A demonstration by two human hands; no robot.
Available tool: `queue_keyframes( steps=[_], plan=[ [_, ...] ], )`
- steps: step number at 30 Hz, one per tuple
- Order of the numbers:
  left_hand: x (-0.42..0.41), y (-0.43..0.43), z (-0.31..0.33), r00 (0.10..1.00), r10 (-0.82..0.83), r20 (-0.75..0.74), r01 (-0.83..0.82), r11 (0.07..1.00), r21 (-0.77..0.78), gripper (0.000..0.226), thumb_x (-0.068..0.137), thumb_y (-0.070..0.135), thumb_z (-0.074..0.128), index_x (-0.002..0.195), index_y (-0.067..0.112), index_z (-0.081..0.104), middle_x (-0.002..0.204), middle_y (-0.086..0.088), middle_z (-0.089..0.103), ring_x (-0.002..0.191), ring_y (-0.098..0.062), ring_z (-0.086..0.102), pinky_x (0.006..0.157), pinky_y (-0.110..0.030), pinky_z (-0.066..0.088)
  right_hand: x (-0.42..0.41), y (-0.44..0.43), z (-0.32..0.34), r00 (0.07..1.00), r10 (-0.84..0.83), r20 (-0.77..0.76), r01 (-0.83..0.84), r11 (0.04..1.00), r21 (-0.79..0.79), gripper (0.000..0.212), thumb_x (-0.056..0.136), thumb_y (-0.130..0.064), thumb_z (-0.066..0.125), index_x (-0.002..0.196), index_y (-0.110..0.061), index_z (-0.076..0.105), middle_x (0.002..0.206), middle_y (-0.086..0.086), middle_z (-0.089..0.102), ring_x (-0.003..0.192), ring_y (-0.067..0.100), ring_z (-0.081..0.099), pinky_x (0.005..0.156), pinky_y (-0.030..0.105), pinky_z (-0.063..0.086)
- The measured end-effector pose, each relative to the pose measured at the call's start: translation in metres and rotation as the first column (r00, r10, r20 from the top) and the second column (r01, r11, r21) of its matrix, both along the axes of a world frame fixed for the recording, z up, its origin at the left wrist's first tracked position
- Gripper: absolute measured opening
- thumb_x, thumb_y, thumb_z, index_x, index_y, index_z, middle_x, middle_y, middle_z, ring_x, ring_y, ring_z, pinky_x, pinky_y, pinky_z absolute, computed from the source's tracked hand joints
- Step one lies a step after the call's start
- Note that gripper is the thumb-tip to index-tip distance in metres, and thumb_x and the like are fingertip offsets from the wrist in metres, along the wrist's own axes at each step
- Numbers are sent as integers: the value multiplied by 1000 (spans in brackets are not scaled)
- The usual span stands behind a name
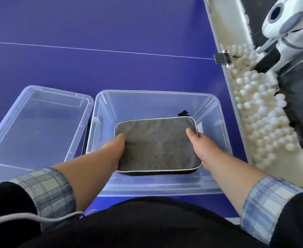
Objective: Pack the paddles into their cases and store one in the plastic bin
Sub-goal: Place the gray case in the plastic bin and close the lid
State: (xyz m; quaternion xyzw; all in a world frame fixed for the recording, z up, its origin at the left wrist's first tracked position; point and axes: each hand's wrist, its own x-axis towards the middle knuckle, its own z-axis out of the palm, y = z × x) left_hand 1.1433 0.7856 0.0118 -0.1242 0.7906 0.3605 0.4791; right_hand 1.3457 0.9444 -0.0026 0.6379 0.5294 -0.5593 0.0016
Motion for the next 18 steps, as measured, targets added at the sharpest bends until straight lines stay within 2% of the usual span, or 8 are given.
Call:
queue_keyframes(
  steps=[2, 3, 5, 8, 11, 12, 15, 18],
  plan=[
    [4, 1, -6, 1000, -25, -4, 25, 999, -47, 29, 96, 38, 45, 114, 16, 50, 93, 0, 53, 97, -26, 50, 81, -35, 37, -4, 1, -4, 1000, 13, 27, -12, 999, -46, 82, 77, -83, 46, 139, -29, 51, 134, -7, 56, 124, 28, 54, 101, 39, 43],
    [6, 3, -6, 999, -40, -11, 39, 998, -58, 27, 96, 38, 45, 112, 16, 49, 92, 0, 52, 98, -26, 49, 82, -35, 36, -5, 2, -8, 999, 3, 53, 1, 998, -65, 76, 86, -75, 43, 143, -26, 47, 137, -2, 53, 127, 29, 51, 96, 38, 41],
    [6, 5, -12, 996, -78, -35, 75, 994, -83, 27, 96, 37, 44, 114, 17, 49, 103, -3, 54, 99, -26, 49, 81, -34, 36, -7, 5, -21, 991, 10, 135, -1, 998, -66, 71, 95, -66, 39, 148, -20, 40, 145, 5, 48, 131, 33, 46, 93, 39, 38],
    [8, 7, -16, 986, -142, -88, 130, 983, -128, 32, 96, 34, 44, 120, 15, 52, 115, -7, 54, 102, -28, 52, 85, -35, 40, -10, 2, -24, 981, 29, 194, -27, 1000, -14, 67, 99, -59, 37, 150, -15, 37, 147, 9, 47, 130, 35, 46, 95, 39, 38],
    [9, 10, -20, 963, -213, -164, 180, 964, -197, 42, 98, 28, 43, 132, 6, 52, 129, -15, 55, 116, -34, 53, 102, -41, 42, -11, 1, -25, 981, 3, 195, -3, 1000, -1, 68, 99, -57, 40, 151, -14, 34, 147, 10, 47, 130, 36, 46, 91, 38, 37],
    [10, 11, -19, 945, -265, -190, 215, 945, -246, 44, 97, 26, 43, 135, 4, 50, 131, -17, 56, 118, -37, 53, 102, -42, 43, -11, 1, -24, 982, -25, 187, 23, 1000, 15, 69, 98, -56, 43, 152, -14, 31, 148, 11, 46, 130, 36, 46, 93, 39, 38],
    [15, 11, -12, 855, -435, -282, 324, 873, -366, 45, 93, 22, 47, 136, 8, 47, 133, -18, 54, 116, -39, 54, 92, -39, 43, -12, -2, -22, 988, -36, 149, 7, 982, 190, 73, 96, -51, 50, 155, -17, 24, 156, 9, 36, 135, 35, 44, 106, 45, 42],
    [25, 9, 6, 762, -445, -470, 373, 896, -242, 52, 94, 27, 49, 145, 19, 40, 143, -12, 44, 123, -33, 52, 89, -35, 42, -21, -13, -4, 985, 100, 144, -154, 885, 440, 68, 97, -47, 50, 155, -19, 26, 161, 6, 28, 147, 26, 27, 119, 42, 26]
  ],
)
